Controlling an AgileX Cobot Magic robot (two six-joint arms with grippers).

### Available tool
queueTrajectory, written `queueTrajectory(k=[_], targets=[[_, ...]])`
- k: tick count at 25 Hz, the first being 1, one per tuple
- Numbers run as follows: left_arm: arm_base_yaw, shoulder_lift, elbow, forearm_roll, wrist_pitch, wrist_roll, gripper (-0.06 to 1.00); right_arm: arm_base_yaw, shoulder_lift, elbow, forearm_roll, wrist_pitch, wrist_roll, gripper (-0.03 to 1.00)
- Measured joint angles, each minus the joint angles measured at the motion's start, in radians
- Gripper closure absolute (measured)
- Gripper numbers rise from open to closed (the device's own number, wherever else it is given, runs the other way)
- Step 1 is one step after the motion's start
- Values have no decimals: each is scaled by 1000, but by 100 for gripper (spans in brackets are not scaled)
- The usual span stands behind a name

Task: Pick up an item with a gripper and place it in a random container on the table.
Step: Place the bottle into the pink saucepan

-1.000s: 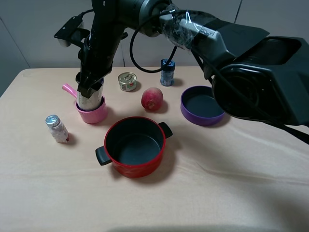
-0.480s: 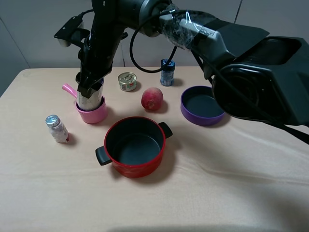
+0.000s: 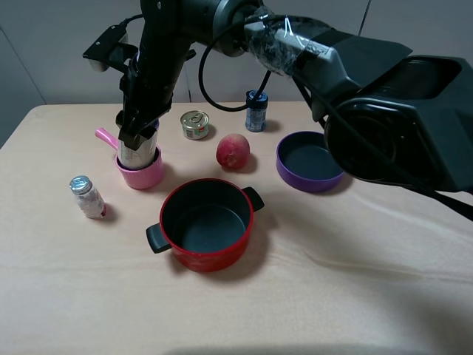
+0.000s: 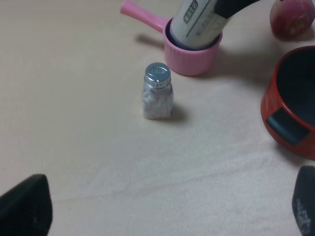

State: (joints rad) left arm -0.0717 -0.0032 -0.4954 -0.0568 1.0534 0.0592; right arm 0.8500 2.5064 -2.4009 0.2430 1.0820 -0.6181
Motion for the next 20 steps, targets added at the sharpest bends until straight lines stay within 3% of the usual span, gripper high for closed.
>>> queueTrajectory(k=[14, 20], targets=[[0, 0, 0, 0, 0, 0, -5, 0, 0, 0, 0, -3, 0, 51], [0, 0, 0, 0, 0, 0, -5, 0, 0, 0, 3, -26, 0, 42]])
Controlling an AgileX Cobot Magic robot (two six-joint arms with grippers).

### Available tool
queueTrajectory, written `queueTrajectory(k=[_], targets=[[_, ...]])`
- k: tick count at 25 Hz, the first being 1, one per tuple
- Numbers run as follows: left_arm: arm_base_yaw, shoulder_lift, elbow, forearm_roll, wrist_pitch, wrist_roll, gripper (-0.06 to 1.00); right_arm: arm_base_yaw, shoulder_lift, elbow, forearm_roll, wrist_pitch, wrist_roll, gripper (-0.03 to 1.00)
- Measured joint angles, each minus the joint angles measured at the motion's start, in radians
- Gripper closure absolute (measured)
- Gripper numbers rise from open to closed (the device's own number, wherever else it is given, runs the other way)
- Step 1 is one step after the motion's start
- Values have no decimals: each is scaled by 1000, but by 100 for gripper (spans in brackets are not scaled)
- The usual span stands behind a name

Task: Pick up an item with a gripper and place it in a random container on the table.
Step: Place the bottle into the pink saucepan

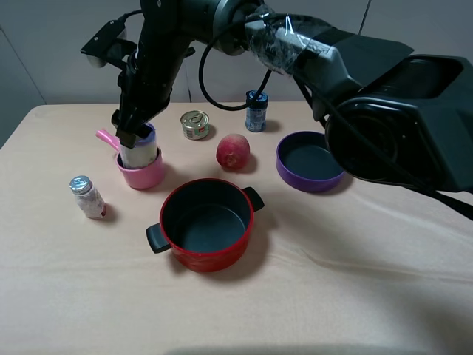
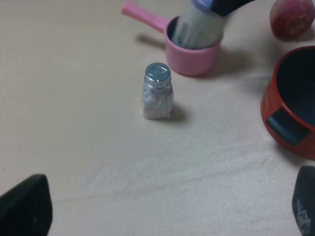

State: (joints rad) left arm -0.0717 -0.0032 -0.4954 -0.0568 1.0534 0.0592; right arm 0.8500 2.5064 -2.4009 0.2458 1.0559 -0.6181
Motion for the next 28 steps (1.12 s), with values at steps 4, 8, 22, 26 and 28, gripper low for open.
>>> queueTrajectory(k=[4, 8, 22, 26, 28], targets=[[0, 0, 0, 0, 0, 0, -5, 0, 0, 0, 0, 0, 0, 41], [0, 0, 0, 0, 0, 0, -5, 0, 0, 0, 0, 0, 0, 41], [0, 0, 0, 0, 0, 0, -5, 0, 0, 0, 0, 13, 0, 41], [0, 0, 0, 0, 0, 0, -5, 0, -1, 0, -1, 63, 16, 33], [0, 0, 0, 0, 0, 0, -5, 0, -12, 0, -5, 88, 34, 30]])
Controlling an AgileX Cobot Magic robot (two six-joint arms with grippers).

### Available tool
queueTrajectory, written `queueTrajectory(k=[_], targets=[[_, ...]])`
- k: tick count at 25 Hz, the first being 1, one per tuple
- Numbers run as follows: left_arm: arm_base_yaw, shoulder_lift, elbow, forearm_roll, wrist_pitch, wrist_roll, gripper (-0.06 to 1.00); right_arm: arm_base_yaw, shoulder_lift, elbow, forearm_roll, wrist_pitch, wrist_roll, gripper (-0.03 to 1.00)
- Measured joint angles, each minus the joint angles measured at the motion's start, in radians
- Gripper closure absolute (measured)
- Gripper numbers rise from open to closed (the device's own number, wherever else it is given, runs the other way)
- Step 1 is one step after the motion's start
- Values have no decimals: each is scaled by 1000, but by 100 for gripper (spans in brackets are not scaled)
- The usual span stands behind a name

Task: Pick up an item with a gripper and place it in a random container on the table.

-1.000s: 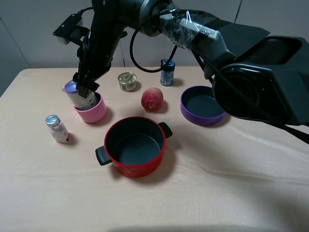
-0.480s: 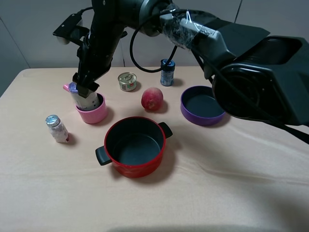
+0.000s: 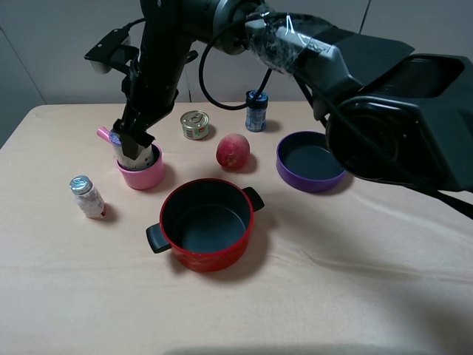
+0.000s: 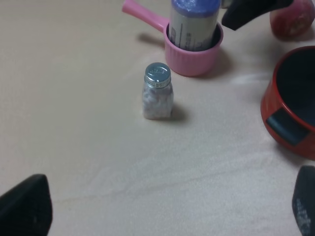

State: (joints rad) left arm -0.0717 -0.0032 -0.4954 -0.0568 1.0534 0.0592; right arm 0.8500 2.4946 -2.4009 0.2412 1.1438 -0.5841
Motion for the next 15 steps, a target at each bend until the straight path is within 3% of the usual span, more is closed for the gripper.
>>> queueTrajectory(k=[5, 15], targets=[[0, 0, 0, 0, 0, 0, -5, 0, -58, 0, -26, 66, 21, 28], [0, 0, 0, 0, 0, 0, -5, 1, -189, 38, -78, 73, 137, 27]])
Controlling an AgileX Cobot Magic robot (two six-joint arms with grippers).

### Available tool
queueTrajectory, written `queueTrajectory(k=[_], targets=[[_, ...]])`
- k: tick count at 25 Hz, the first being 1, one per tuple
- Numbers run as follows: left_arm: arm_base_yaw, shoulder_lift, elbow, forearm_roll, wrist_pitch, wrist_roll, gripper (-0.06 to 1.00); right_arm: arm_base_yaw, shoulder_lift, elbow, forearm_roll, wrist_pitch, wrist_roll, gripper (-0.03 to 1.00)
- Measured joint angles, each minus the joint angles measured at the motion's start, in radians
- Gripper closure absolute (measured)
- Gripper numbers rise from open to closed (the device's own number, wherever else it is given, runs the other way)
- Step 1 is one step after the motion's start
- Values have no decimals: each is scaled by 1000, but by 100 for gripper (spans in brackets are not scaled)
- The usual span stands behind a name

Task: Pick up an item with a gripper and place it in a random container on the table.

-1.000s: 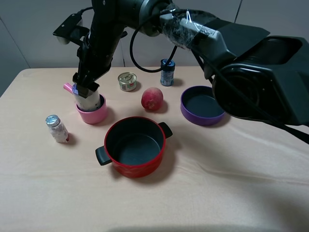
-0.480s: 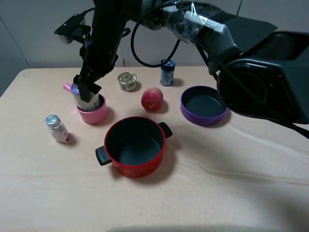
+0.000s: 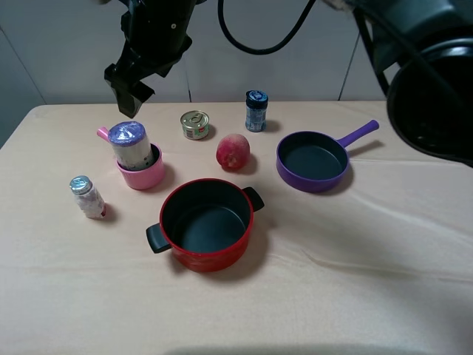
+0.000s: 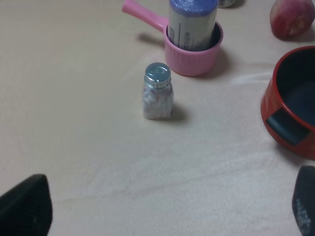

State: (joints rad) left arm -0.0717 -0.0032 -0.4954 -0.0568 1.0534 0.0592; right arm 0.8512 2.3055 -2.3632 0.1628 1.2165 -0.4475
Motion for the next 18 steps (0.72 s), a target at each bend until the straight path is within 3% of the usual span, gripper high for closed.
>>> queueTrajectory(k=[7, 18], targets=[[0, 0, 0, 0, 0, 0, -5, 0, -190, 261, -82, 0, 10, 27], [0, 0, 0, 0, 0, 0, -5, -7, -517, 709, -105, 0, 21, 27]])
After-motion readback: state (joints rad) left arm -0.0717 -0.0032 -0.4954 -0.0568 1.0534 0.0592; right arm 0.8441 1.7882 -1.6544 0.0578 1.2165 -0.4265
